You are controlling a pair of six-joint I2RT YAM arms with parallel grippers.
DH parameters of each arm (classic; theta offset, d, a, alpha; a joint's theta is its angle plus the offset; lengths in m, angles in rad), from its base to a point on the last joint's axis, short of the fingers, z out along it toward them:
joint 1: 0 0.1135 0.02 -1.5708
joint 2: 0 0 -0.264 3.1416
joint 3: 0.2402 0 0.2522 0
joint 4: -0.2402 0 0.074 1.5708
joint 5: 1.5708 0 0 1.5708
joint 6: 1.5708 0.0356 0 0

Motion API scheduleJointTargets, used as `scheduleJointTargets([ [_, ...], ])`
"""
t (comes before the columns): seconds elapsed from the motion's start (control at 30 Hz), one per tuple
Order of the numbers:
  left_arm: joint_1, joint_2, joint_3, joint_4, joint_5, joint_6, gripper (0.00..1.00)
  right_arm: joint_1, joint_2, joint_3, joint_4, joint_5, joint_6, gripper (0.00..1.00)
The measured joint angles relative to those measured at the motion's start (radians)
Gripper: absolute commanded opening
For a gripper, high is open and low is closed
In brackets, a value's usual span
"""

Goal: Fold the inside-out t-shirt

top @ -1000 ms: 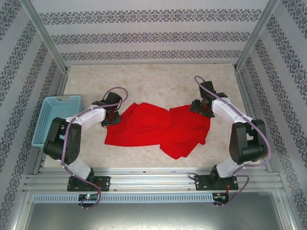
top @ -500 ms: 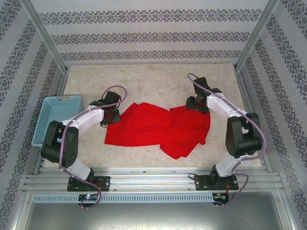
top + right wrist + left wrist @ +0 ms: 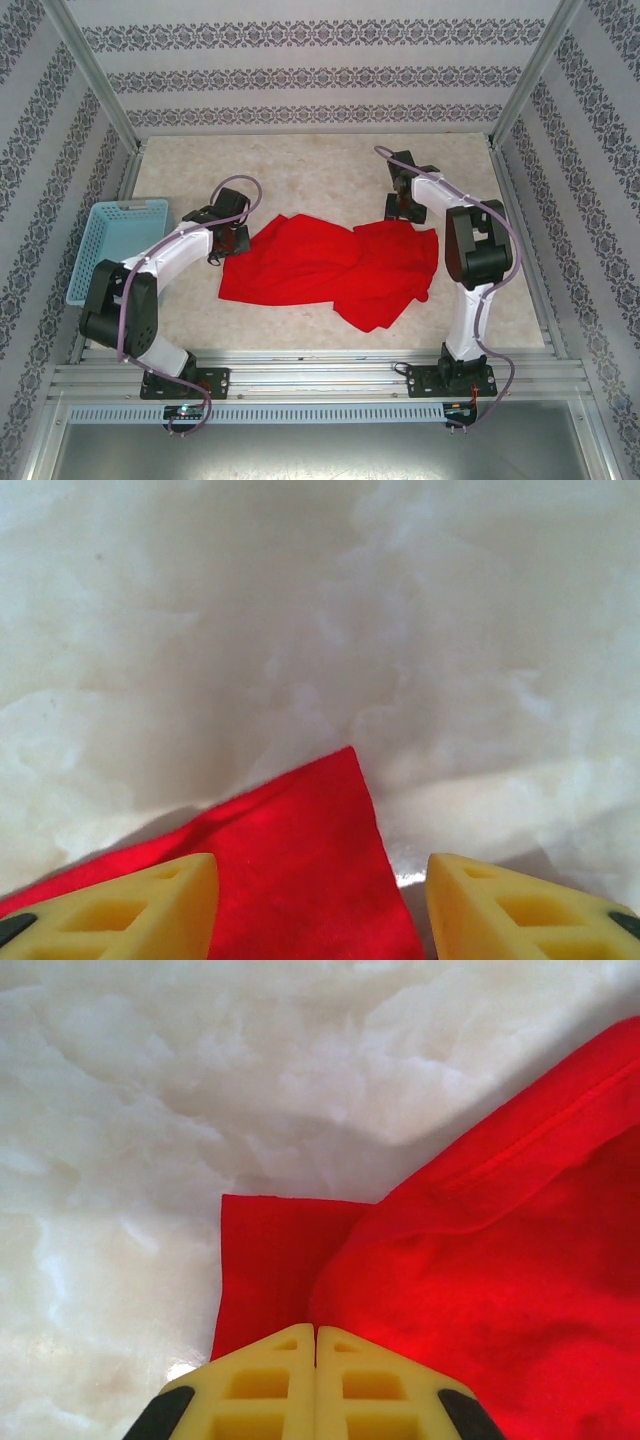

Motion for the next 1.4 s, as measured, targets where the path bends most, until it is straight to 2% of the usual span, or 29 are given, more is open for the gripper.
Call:
scheduleJointTargets([
  [0.07, 0.000, -0.014, 0.000, 0.000, 0.000, 0.000, 0.00, 0.000, 0.015, 0.009, -0.009, 0.000, -0.003, 0.47],
  [0.3, 0.000, -0.039, 0.000, -0.001, 0.020, -0.001, 0.00, -0.002, 0.026, 0.013, -0.029, 0.004, -0.013, 0.11],
  [0.47, 0.007, -0.080, 0.000, -0.006, 0.035, -0.008, 0.00, -0.007, -0.046, 0.010, -0.043, 0.039, -0.015, 0.01],
  [0.8, 0.053, -0.283, -0.008, 0.003, 0.090, -0.045, 0.00, -0.016, -0.481, -0.019, -0.055, 0.150, -0.012, 0.00],
  [1.13, 0.188, -0.491, -0.032, 0.009, 0.166, -0.092, 0.00, -0.119, -0.803, -0.095, -0.050, 0.175, 0.012, 0.00],
  [1.27, 0.200, -0.494, -0.028, 0.008, 0.190, -0.108, 0.00, -0.125, -0.959, -0.173, -0.012, 0.154, 0.017, 0.00],
  [1.4, 0.219, -0.454, -0.028, 0.008, 0.214, -0.122, 0.00, -0.130, -1.053, -0.282, 0.026, 0.098, 0.021, 0.00],
])
